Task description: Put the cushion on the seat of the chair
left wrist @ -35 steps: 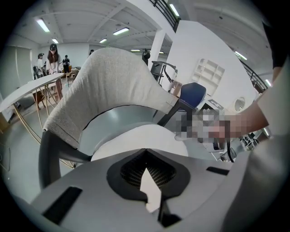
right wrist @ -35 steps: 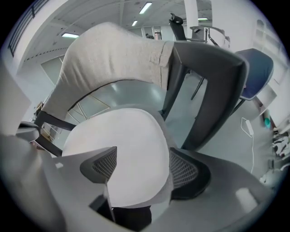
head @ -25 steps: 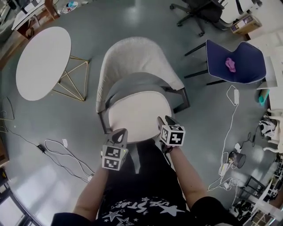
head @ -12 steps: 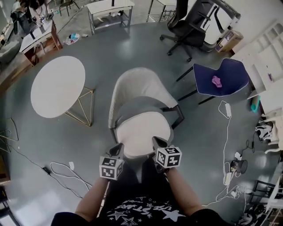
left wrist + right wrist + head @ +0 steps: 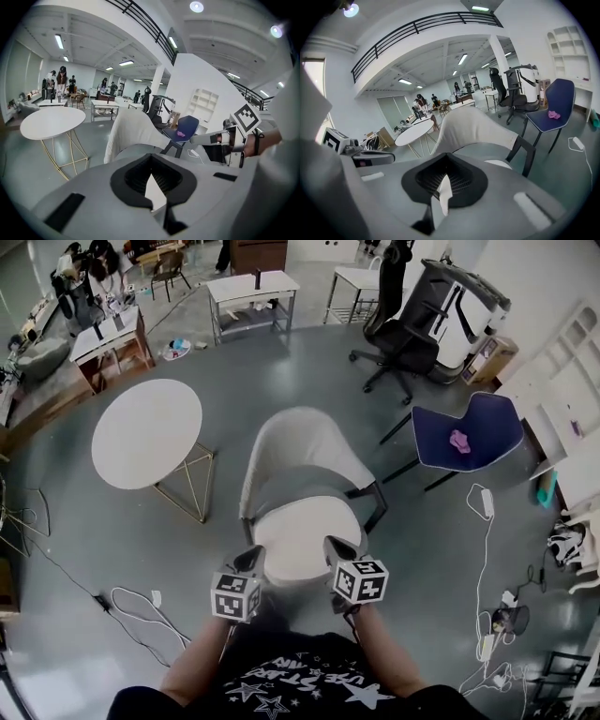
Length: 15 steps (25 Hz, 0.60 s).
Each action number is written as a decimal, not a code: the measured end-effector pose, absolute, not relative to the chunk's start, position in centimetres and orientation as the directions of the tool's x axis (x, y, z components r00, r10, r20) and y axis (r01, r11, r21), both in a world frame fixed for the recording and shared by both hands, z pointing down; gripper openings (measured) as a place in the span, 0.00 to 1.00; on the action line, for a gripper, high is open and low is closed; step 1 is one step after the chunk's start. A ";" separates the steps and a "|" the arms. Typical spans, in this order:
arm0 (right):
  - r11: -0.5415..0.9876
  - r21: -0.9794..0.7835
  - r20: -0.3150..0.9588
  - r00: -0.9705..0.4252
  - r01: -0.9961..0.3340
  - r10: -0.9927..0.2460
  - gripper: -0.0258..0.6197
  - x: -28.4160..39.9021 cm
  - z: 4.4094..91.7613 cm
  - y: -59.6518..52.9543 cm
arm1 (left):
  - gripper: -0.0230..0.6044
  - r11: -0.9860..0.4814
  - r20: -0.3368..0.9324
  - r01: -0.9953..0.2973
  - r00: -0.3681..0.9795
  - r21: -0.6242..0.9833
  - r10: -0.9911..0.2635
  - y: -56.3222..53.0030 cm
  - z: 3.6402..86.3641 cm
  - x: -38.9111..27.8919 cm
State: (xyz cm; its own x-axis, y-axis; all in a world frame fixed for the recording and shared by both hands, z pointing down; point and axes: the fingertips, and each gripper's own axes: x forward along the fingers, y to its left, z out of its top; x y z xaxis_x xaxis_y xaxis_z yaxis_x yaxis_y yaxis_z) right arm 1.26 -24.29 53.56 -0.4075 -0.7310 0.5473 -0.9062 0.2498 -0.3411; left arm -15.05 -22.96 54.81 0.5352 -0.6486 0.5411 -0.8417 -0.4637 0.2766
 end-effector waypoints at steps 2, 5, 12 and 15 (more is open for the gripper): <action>0.269 -0.343 0.540 -0.424 -0.900 -0.727 0.04 1.8 53.0 -23.3 | 0.05 -0.436 0.539 -0.858 0.511 0.271 -0.670 -22.1 54.2 -15.0; 0.271 -0.378 0.524 -0.446 -0.885 -0.725 0.04 3.4 52.4 -21.2 | 0.05 -0.414 0.536 -0.872 0.489 0.263 -0.688 -20.3 53.2 -14.1; 0.264 -0.414 0.517 -0.463 -0.871 -0.720 0.04 8.2 52.5 -16.0 | 0.05 -0.408 0.521 -0.879 0.475 0.247 -0.709 -15.8 51.7 -10.3; 0.285 -0.408 0.494 -0.472 -0.868 -0.730 0.04 9.9 51.4 -14.6 | 0.05 -0.405 0.505 -0.883 0.468 0.237 -0.725 -14.1 50.8 -8.8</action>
State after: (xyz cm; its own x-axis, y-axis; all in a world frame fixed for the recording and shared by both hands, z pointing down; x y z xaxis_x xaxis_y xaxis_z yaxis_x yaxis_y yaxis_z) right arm 9.86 -14.61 51.44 -0.4716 -0.7305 0.4940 -0.8677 0.2846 -0.4076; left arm -8.78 -14.13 50.82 0.4676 -0.7253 0.5052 -0.8833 -0.4046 0.2368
